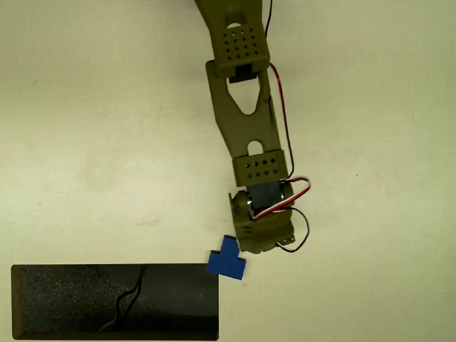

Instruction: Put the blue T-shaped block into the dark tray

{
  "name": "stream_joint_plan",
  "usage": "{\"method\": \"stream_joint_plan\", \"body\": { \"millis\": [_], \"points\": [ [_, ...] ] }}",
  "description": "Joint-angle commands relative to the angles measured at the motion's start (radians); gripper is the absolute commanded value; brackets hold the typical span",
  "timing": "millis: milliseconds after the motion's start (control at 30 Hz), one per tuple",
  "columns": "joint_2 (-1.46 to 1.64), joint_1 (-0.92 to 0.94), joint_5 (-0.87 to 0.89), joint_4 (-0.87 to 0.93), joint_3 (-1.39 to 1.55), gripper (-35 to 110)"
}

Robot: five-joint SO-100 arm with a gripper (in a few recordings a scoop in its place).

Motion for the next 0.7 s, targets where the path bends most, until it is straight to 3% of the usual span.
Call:
{"method": "stream_joint_plan", "body": {
  "millis": [0,333,433,500,567,667],
  "points": [
    [0.005,0.041,-0.067,-0.048,0.008,0],
    [-0.078,0.282,-0.206,-0.298,-0.028,0],
    [-0.078,0.295,-0.144,-0.353,-0.023,0],
    [-0.071,0.272,-0.026,-0.522,0.018,0],
    [-0.098,0.247,0.054,-0.808,0.066,0],
    [-0.23,0.21,0.032,-1.134,0.006,0]
  ]
}}
